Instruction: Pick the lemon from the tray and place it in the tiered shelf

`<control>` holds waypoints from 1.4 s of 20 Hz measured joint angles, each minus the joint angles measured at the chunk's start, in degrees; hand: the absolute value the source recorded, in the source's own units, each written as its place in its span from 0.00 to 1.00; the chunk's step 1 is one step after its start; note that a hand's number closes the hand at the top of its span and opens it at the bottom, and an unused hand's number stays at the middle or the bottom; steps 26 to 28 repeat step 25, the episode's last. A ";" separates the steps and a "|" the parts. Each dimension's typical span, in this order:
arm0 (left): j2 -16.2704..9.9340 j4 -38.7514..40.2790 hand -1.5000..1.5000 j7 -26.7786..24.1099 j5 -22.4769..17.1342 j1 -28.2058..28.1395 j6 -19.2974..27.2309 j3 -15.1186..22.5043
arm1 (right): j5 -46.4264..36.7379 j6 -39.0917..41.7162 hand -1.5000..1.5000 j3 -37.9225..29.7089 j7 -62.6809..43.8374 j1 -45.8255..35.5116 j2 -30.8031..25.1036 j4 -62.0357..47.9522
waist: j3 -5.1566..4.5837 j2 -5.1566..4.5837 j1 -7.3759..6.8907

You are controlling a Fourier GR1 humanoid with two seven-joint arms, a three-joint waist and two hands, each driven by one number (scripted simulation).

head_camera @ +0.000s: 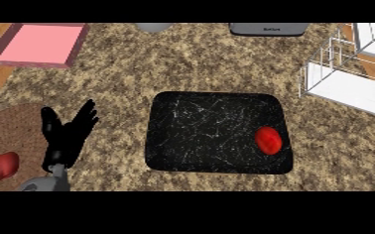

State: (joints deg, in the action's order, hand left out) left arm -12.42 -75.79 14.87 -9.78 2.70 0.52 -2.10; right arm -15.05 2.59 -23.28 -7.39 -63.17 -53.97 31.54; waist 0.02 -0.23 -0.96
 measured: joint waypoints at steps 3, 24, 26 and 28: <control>0.15 -1.34 0.50 1.42 0.16 -0.02 0.51 0.18 | 2.88 -0.85 0.00 -3.14 -0.14 -0.81 0.06 -1.16 | 0.00 0.04 0.01; 0.90 -1.79 0.50 1.04 0.82 -0.50 0.56 -0.42 | 12.64 -2.60 0.00 -20.71 3.06 9.78 -21.86 -13.53 | 0.13 -0.03 0.75; 1.08 -1.96 0.50 1.31 0.98 -0.36 0.95 -0.42 | 13.36 -1.03 0.00 -21.46 3.59 10.99 -22.91 -14.14 | 0.14 -0.01 0.80; 1.08 -1.96 0.50 1.31 0.98 -0.36 0.95 -0.42 | 13.36 -1.03 0.00 -21.46 3.59 10.99 -22.91 -14.14 | 0.14 -0.01 0.80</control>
